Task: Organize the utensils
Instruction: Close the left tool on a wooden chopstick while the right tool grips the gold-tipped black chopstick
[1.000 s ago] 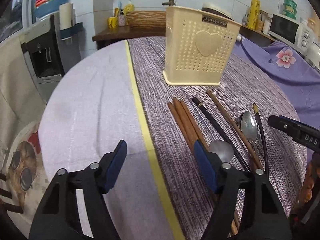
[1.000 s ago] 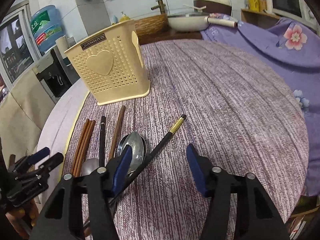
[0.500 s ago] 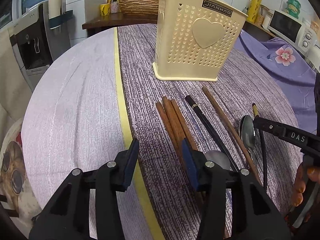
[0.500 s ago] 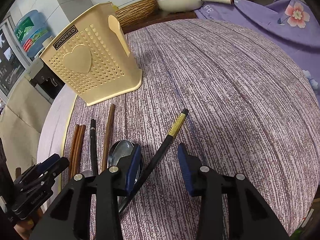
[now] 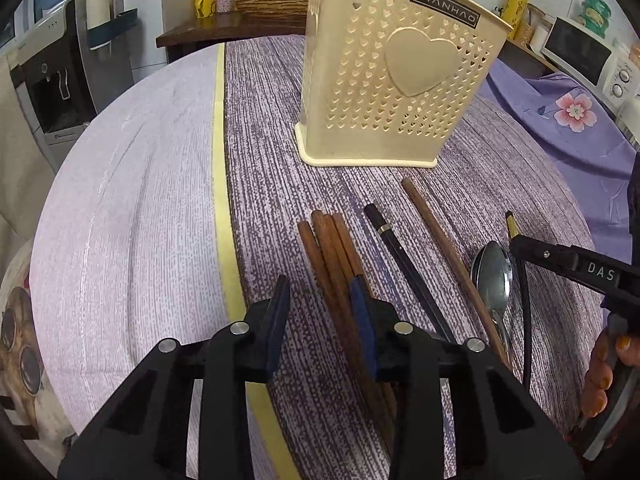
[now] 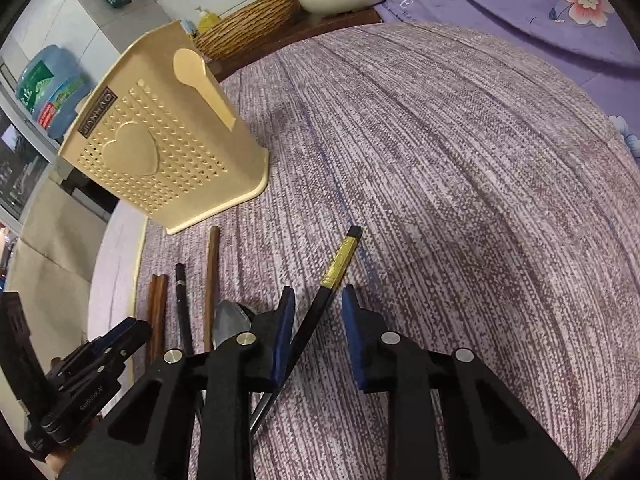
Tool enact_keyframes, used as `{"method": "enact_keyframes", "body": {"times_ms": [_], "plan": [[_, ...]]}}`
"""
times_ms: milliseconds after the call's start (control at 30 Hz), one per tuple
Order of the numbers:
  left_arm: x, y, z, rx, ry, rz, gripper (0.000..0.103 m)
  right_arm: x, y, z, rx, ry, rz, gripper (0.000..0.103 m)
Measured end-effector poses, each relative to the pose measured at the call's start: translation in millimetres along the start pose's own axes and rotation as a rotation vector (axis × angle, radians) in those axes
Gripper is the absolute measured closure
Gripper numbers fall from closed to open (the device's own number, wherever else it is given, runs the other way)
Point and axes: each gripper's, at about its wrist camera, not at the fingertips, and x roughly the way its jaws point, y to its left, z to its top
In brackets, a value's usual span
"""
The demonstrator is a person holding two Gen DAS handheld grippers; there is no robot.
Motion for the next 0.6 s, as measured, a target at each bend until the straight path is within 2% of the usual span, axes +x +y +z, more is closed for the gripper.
{"method": "enact_keyframes", "body": {"times_ms": [200,333,400,600], "plan": [[7,-9,12,0.032,0.026,0.038,0.079,8,11,5,-0.029,0.007,-0.009,0.082],[12,-19,18,0.069,0.042,0.053,0.089,14,15,10,-0.033,0.033,0.005,0.091],[12,-22,19,0.087,0.043,0.064,0.092,15,17,12,-0.050,0.038,0.011,0.092],[10,-10,18,0.043,0.037,0.034,0.095,16,3,15,-0.014,0.056,0.083,0.094]]}}
